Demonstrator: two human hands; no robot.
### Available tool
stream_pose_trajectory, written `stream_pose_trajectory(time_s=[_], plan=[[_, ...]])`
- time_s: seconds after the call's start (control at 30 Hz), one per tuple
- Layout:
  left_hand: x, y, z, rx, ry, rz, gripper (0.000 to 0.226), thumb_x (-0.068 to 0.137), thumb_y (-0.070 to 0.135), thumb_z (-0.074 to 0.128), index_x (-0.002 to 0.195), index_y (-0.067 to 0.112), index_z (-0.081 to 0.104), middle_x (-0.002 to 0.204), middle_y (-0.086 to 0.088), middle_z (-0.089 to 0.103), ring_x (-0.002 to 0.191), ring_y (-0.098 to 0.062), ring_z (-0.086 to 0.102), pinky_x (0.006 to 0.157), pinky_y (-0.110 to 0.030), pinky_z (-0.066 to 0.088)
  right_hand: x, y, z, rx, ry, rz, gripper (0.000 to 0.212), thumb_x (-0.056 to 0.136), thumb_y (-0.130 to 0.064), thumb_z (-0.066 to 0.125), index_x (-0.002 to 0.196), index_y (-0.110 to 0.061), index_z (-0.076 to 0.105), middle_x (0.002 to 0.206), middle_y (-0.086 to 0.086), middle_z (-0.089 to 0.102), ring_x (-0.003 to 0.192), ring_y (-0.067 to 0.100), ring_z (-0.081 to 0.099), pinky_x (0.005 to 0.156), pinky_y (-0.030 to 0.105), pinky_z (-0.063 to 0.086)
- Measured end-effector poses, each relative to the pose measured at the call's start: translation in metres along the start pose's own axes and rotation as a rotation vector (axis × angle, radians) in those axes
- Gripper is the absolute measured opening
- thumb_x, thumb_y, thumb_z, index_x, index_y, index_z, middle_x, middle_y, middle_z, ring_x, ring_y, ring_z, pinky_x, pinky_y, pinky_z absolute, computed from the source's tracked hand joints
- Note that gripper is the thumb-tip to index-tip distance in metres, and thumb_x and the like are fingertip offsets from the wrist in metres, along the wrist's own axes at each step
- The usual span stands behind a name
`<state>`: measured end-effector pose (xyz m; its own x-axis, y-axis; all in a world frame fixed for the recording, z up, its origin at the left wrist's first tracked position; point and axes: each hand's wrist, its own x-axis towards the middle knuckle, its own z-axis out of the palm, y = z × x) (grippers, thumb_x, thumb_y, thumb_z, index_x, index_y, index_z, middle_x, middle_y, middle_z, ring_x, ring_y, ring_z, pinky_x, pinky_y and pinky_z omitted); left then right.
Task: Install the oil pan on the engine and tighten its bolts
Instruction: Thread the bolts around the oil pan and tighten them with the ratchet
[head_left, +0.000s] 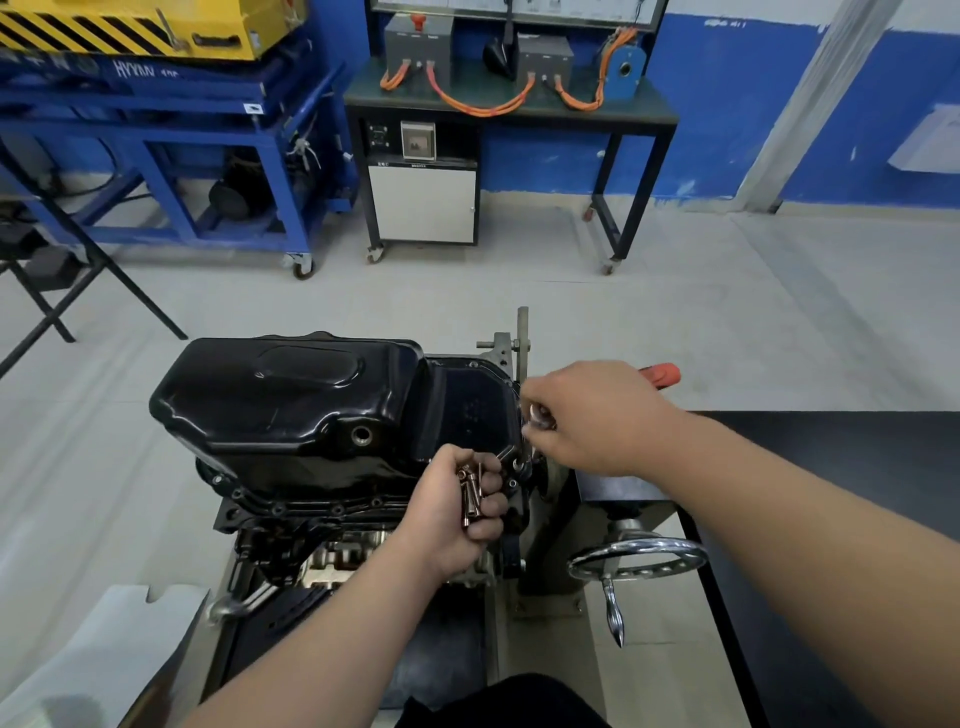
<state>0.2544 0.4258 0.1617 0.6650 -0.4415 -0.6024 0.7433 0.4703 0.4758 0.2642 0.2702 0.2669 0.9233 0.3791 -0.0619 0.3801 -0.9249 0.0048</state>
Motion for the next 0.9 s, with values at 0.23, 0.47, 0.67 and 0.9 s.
stream_pose_trajectory(time_s=[0.23, 0.47, 0.67, 0.9], plan=[[-0.020, 0.023, 0.019, -0.160, -0.065, 0.028, 0.029, 0.094, 0.031, 0.040, 0.074, 0.014, 0.053, 0.054, 0.003, 0.042, 0.036, -0.008, 0.036, 0.027, -0.011, 0.020, -0.022, -0.018, -0.026, 0.099, 0.407, 0.109, 0.009, 0.082, -0.030, 0.060, 0.090, -0.029, 0.065, 0.071, -0.006, 0.065, 0.064, 0.023, 0.060, 0.059, 0.030, 0.041], [-0.032, 0.025, 0.040, 0.065, 0.011, 0.159, 0.040, 0.098, 0.040, 0.037, 0.073, 0.013, 0.053, 0.054, -0.001, 0.045, 0.036, -0.010, 0.036, 0.031, -0.012, 0.020, -0.024, -0.046, 0.003, 0.296, 0.420, 0.240, 0.007, 0.078, -0.027, 0.065, 0.081, -0.031, 0.070, 0.077, -0.009, 0.060, 0.068, 0.015, 0.056, 0.071, 0.031, 0.041], [-0.036, 0.023, 0.048, 0.228, 0.136, 0.233, 0.046, 0.098, 0.042, 0.035, 0.074, 0.010, 0.058, 0.052, -0.008, 0.056, 0.032, -0.014, 0.035, 0.032, -0.016, 0.022, -0.026, -0.050, 0.007, 0.429, 0.292, 0.311, 0.023, 0.078, -0.053, 0.051, 0.088, -0.038, 0.065, 0.085, -0.014, 0.060, 0.084, 0.005, 0.055, 0.087, 0.032, 0.036], [-0.038, 0.020, 0.046, 0.555, 0.156, 0.307, 0.066, 0.097, 0.050, 0.025, 0.050, 0.023, 0.062, 0.048, -0.003, 0.045, 0.036, -0.015, 0.039, 0.037, -0.017, 0.024, -0.024, -0.048, 0.002, 0.338, 0.283, 0.292, 0.024, 0.085, -0.054, 0.049, 0.099, -0.042, 0.064, 0.085, -0.015, 0.061, 0.078, 0.005, 0.054, 0.087, 0.033, 0.035]])
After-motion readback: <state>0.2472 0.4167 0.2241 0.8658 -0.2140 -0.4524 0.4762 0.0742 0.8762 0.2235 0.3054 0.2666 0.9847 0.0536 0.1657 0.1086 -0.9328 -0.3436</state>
